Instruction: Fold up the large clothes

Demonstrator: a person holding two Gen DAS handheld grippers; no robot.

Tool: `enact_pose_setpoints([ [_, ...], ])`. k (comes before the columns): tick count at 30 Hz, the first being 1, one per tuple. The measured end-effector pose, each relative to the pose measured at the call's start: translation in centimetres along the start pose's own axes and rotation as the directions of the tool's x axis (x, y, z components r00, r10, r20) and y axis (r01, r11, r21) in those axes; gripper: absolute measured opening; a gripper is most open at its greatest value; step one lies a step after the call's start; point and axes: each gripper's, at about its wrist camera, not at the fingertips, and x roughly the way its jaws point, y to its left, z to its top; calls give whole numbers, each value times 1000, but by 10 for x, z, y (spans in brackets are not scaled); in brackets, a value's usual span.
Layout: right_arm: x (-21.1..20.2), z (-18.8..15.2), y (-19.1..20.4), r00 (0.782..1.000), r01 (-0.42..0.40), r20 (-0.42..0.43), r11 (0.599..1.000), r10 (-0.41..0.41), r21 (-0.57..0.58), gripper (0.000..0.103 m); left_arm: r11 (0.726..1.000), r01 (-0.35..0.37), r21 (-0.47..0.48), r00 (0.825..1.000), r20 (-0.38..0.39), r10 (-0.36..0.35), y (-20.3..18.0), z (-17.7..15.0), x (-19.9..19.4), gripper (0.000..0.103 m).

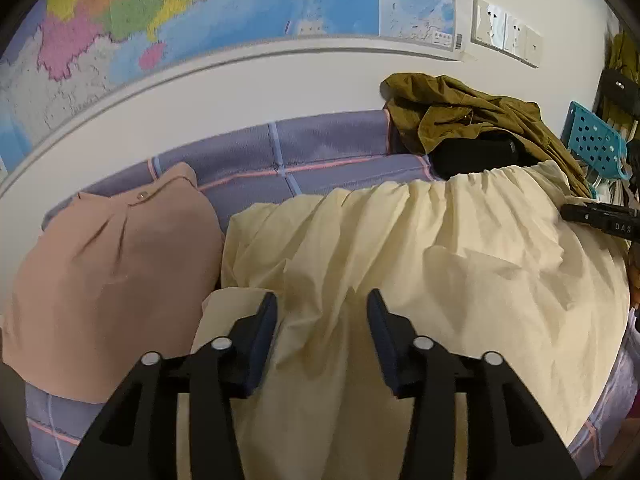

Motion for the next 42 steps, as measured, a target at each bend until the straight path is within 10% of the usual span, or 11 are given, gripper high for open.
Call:
enact_pose_setpoints([
  [21, -51, -18, -32, 984, -133, 130, 985, 118, 109, 47, 996, -22, -85, 999, -43, 19, 23, -19, 6, 59],
  [33, -100, -118, -111, 979, -195, 120, 927, 164, 322, 66, 998, 46, -43, 999, -3, -46, 4, -27, -10, 66],
  [38, -108, -131, -117, 975, -191, 173, 926, 140, 326, 20, 998, 32, -54, 999, -21, -33, 5, -28, -5, 66],
  [42, -130, -114, -121, 962, -206, 237, 934, 138, 292, 9, 1000, 2, -26, 1000, -26, -3, 1, -28, -3, 67],
])
